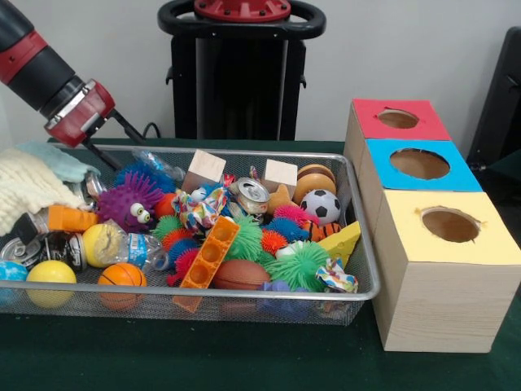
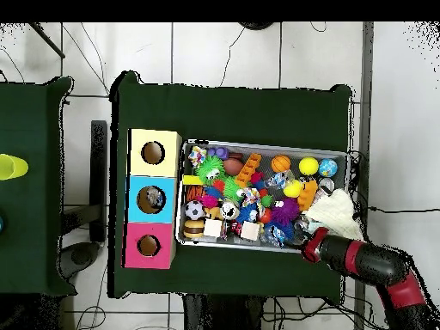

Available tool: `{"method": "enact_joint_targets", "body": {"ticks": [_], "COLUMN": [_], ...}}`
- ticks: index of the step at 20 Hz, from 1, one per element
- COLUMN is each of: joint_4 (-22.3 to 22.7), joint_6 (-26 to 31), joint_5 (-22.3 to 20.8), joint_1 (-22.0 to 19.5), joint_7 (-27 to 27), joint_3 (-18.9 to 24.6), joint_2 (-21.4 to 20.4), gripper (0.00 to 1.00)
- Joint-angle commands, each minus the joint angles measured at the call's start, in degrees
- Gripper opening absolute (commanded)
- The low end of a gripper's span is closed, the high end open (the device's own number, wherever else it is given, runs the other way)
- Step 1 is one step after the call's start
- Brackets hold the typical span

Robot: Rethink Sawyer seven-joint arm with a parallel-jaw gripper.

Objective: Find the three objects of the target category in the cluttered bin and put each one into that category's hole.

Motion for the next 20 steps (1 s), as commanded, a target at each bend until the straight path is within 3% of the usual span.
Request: {"method": "enact_joint_targets", "body": {"ticks": [1,8,20], "joint_4": [-3.9,-3.5,2.2], "joint_6": [0.6,-0.1,-3.4], "joint_5": [-4.2,-5.0,-3.0], "joint_1": [-0.6,-0.7,-0.5], "joint_7": [-11.9,-10.0,-3.6], "joint_3": [-4.7,-7.3,-6.1], "joint_2": [1.5,2.6,1.9], "gripper": [1.0,1.0,1.0]}}
